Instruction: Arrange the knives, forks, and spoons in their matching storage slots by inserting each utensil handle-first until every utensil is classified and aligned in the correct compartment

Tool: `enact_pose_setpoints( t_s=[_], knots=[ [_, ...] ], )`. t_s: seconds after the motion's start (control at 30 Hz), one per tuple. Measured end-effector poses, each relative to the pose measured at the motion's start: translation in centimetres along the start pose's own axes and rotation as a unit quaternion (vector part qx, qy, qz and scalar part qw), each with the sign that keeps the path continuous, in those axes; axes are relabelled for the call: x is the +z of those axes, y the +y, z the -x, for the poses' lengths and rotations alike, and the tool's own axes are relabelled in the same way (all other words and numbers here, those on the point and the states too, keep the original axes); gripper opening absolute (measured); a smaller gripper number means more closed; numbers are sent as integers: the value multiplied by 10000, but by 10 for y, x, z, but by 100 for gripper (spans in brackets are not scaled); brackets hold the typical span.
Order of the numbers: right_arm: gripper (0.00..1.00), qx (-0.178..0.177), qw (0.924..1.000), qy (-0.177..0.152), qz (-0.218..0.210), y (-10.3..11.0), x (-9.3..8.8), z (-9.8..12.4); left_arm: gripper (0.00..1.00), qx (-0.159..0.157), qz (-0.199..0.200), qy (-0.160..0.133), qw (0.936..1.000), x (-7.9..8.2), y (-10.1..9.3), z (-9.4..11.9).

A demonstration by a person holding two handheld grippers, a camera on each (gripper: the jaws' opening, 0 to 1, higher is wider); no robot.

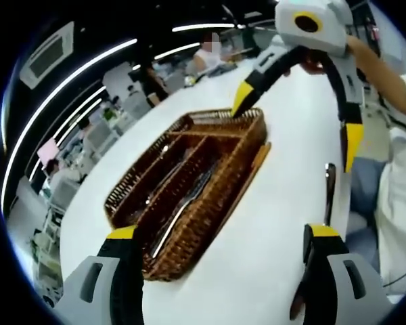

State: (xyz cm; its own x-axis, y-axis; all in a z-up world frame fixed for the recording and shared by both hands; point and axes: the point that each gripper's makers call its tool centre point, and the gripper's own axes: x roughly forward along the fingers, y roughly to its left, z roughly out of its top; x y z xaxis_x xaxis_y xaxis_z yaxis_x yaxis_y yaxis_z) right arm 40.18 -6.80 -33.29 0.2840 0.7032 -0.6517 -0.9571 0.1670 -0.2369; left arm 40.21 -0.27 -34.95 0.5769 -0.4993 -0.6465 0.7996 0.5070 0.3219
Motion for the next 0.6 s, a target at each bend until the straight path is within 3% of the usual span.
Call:
enact_pose_setpoints(
  t_s=[0.1,0.2,0.3,0.37,0.47,0.6],
  knots=[
    [94,29,10000,32,-9,2,-1,-2,100,-31,-46,63,10000,-4,1,0],
    [94,177,9997,-55,-138,11,-2,-4,100,-4,-66,-4,10000,5,-17,5],
    [93,247,9996,-11,-117,17,-6,-7,100,-86,-1,19,10000,-3,-3,3],
    [93,232,9996,7,-130,12,-9,-10,100,-145,-34,66,9999,-8,-4,2],
    [93,308,9992,-125,-225,23,-11,-10,100,-395,65,95,9992,-19,-7,0],
    [92,447,9984,-150,-300,32,-17,-15,100,-398,-30,246,9989,-32,-4,-3]
  ],
)
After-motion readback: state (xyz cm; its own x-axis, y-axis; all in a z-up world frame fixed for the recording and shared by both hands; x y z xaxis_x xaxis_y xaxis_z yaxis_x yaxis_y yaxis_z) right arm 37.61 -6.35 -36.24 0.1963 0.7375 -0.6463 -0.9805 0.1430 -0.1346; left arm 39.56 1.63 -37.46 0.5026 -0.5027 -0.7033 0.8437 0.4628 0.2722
